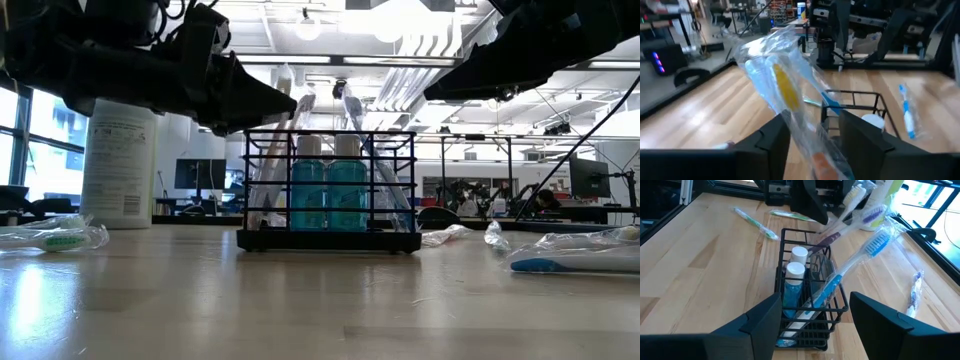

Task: Pick & Place toothbrushing station
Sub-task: Put the left orange toothbrush into the black wire organizer

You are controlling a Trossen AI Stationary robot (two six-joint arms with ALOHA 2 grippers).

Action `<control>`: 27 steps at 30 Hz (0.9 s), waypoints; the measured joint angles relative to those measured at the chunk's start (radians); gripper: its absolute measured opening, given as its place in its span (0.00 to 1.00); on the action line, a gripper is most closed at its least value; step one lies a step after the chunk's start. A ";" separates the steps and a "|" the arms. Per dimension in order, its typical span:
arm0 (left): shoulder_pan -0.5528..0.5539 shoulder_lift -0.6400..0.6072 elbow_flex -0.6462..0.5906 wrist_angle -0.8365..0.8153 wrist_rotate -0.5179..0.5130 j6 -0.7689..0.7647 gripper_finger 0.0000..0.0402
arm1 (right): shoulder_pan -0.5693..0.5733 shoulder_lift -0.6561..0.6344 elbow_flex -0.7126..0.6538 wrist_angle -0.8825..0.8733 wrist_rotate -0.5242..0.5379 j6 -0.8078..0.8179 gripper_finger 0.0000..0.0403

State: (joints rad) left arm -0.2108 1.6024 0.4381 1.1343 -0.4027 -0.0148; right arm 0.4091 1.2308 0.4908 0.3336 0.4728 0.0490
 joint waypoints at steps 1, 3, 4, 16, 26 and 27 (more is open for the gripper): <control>-0.005 0.000 0.000 0.000 0.000 0.026 0.43 | 0.000 0.000 0.000 0.000 0.000 0.000 0.57; -0.013 0.000 0.000 0.000 0.000 0.058 0.45 | 0.000 0.000 0.000 0.000 0.000 0.000 0.57; -0.017 0.000 0.000 0.000 0.000 0.076 0.46 | 0.000 0.000 0.000 0.000 0.000 0.000 0.57; -0.080 -0.011 0.000 0.099 -0.001 0.221 0.47 | 0.000 0.000 0.000 0.000 0.000 0.000 0.57; -0.078 -0.015 0.000 0.128 -0.060 0.254 0.47 | 0.000 0.000 0.000 -0.020 0.000 0.000 0.57; -0.078 -0.019 0.000 0.136 -0.061 0.259 0.47 | 0.000 0.000 0.000 -0.023 0.000 0.000 0.57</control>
State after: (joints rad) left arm -0.2890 1.5830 0.4385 1.2701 -0.4633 0.2446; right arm 0.4095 1.2307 0.4908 0.3108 0.4726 0.0492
